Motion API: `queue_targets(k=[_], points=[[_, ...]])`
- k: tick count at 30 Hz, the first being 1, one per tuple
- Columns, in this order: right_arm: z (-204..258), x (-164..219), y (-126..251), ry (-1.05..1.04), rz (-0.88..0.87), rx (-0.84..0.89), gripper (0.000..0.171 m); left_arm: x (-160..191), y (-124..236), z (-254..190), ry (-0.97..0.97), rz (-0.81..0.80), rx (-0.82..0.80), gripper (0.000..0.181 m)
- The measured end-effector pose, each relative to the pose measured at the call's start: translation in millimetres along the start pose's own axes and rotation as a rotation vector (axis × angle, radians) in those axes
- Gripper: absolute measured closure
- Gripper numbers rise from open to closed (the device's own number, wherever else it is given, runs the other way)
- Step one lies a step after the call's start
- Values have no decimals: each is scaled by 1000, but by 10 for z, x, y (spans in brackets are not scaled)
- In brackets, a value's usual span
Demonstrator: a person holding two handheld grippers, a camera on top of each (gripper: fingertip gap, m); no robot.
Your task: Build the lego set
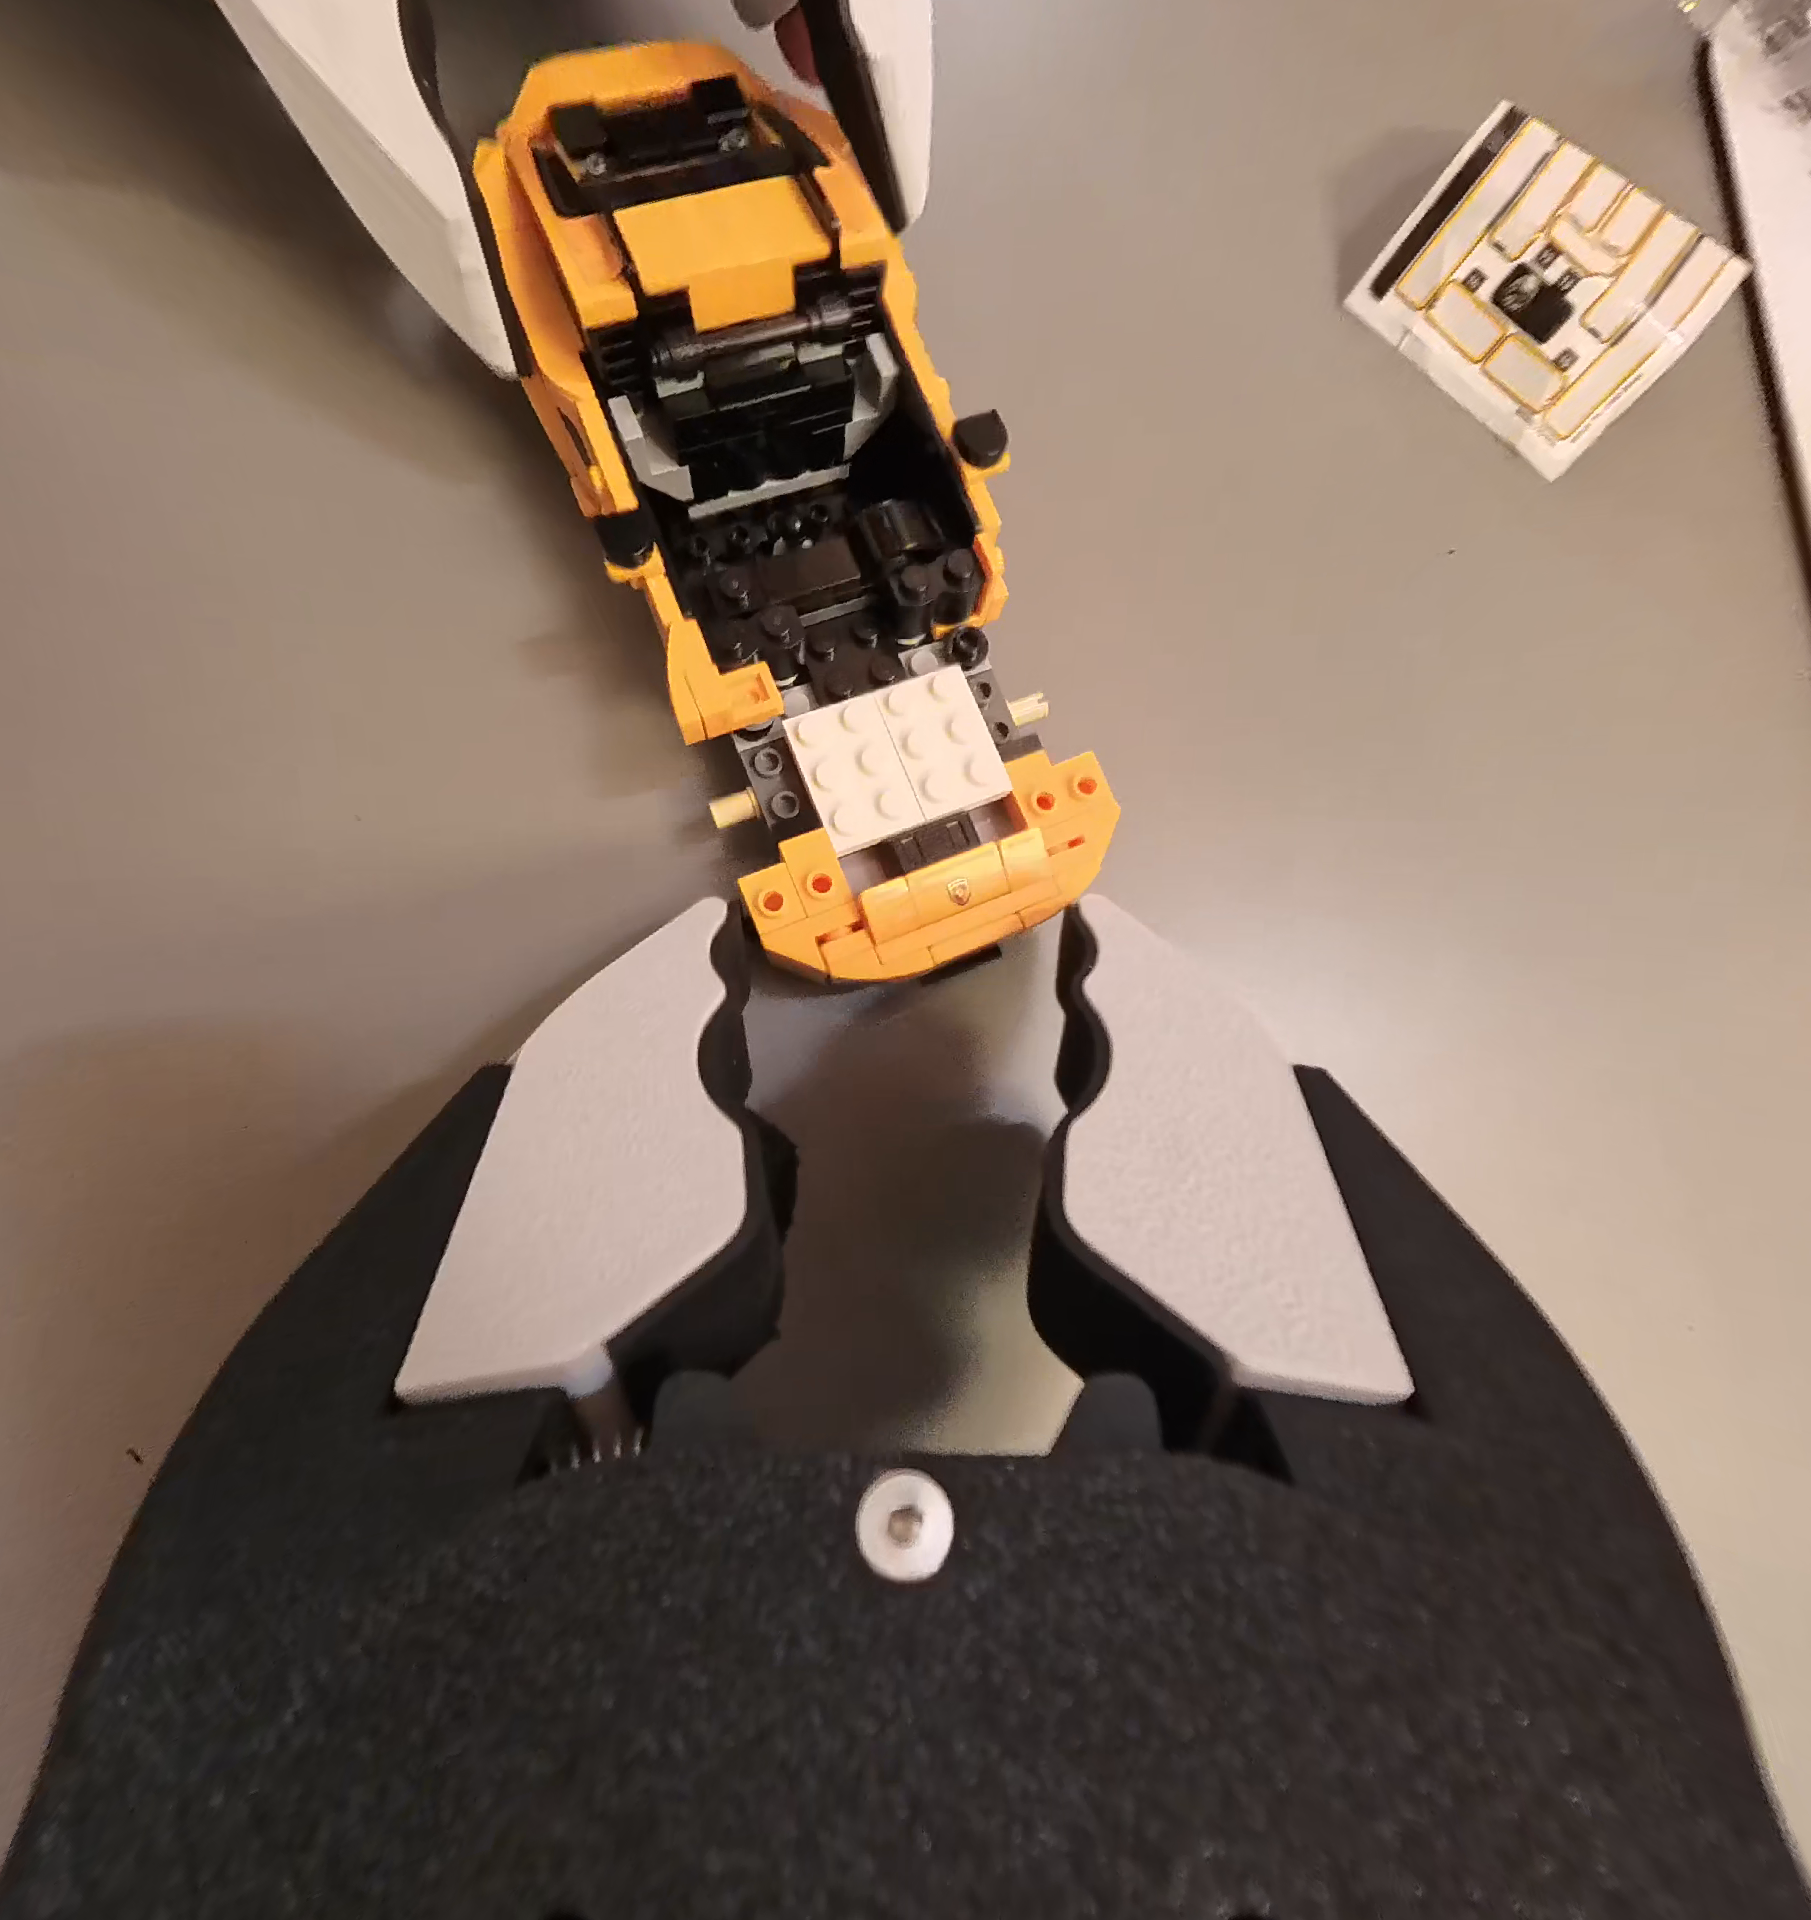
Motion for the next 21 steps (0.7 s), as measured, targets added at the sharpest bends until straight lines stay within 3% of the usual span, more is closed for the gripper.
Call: queue_targets(k=[1,21], points=[[13,12,-7,8,7,-4,114,2,2,1,-2,1,-1,115],[56,10,63,52,-4,-8,120,0,53,44,-28,12,-42,120]])
Point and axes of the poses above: each gripper's, where its closed fingertips meet, y back along the fingers, x out of its underside, z = x × y across the jaws, the point moved 4 cm from there along y, back along the fingers, and after that the axes turned 11 degrees about y, right-handed, at the moved point
